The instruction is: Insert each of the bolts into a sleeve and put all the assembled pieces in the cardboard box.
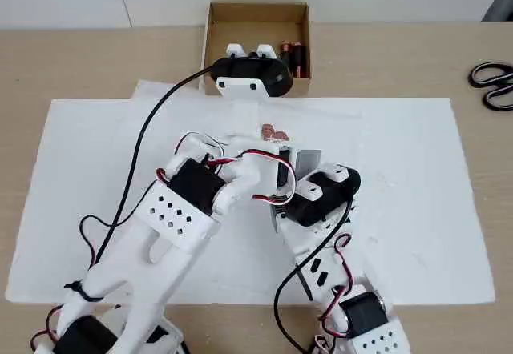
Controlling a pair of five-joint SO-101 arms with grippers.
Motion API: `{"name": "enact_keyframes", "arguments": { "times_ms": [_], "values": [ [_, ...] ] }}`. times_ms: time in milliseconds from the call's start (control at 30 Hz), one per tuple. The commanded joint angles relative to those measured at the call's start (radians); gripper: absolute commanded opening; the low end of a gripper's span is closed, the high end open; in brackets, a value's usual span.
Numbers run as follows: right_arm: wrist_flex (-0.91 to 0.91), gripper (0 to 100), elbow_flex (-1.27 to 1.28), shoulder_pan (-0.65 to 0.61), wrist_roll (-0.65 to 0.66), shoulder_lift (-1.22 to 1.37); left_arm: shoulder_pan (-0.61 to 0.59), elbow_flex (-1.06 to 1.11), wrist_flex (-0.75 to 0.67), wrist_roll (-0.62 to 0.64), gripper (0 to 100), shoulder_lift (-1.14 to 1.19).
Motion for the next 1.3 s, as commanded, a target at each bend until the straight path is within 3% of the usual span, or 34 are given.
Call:
{"name": "enact_keyframes", "arguments": {
  "times_ms": [0, 133, 467, 567, 733, 900, 1067, 1267],
  "values": [
    [-0.028, 0.4, -0.023, -0.001, 0.009, -0.025, 0.002, -0.104, 0.066, 0.006, 32, -0.011],
    [-0.028, 0.4, -0.025, -0.001, 0.009, -0.025, 0.002, -0.173, 0.167, 0.006, 38, -0.005],
    [-0.028, 0.4, -0.025, 0.004, 0.009, -0.025, -0.020, -0.182, 0.178, 0.005, 39, -0.012],
    [-0.030, 0.4, -0.025, 0.064, 0.009, -0.025, -0.137, -0.219, 0.196, -0.026, 39, -0.012],
    [-0.015, 0.4, -0.051, 0.173, 0.009, -0.024, -0.451, -0.334, 0.281, -0.180, 39, -0.011],
    [0.139, 0.4, -0.158, 0.200, 0.009, -0.021, -0.712, -0.354, 0.391, -0.325, 39, -0.002],
    [0.130, 0.4, -0.331, 0.200, 0.011, 0.048, -0.824, -0.269, 0.483, -0.430, 39, -0.002],
    [0.082, 0.4, -0.715, 0.226, 0.034, 0.509, -0.868, -0.170, 0.485, -0.446, 39, -0.006]
  ]
}}
